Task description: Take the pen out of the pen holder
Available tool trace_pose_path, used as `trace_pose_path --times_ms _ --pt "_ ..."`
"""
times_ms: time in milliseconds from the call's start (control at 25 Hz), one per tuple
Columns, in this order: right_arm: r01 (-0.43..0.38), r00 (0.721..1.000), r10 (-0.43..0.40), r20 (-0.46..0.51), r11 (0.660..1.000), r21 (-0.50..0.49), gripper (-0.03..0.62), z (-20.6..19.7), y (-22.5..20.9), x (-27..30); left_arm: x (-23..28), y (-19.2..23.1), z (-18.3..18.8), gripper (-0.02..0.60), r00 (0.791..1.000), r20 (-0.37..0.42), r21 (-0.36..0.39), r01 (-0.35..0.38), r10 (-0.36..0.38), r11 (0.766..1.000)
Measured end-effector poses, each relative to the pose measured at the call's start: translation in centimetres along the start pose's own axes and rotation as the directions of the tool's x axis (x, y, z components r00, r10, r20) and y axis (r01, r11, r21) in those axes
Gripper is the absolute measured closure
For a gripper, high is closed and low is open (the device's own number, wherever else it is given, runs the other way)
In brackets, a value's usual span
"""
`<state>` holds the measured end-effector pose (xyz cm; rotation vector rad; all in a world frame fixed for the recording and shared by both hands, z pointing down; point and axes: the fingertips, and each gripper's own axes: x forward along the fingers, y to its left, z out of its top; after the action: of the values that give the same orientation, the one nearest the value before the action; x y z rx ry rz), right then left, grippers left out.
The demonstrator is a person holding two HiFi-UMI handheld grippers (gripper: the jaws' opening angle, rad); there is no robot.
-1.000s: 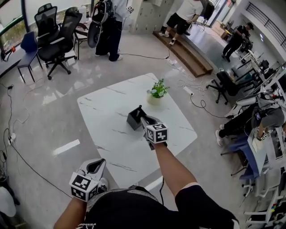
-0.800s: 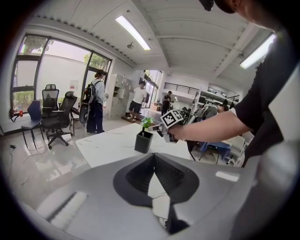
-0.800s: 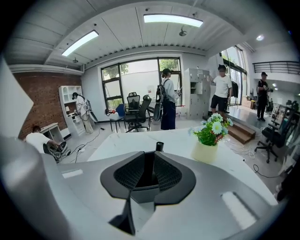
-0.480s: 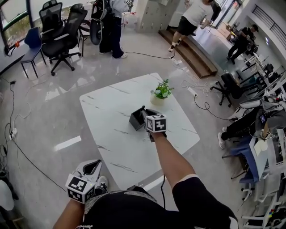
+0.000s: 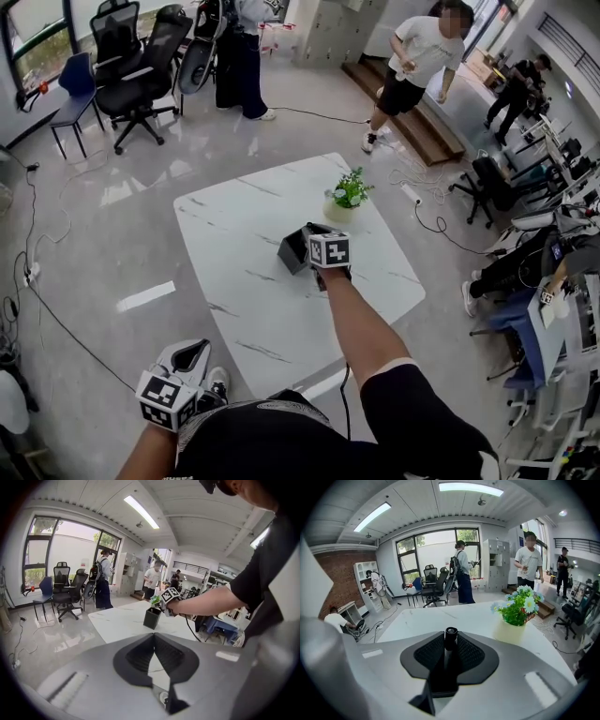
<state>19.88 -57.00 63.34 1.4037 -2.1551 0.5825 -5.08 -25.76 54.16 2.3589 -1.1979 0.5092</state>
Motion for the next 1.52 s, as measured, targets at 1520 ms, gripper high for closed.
trace_pose_path --times_ms 1520 --pt "-0.01 0.979 0.018 0.205 0.999 -0.038 0.525 5.5 3.1 -11.8 2.1 -1.9 2.2 0.525 0.988 0.03 0.064 0.152 -0.155 0.986"
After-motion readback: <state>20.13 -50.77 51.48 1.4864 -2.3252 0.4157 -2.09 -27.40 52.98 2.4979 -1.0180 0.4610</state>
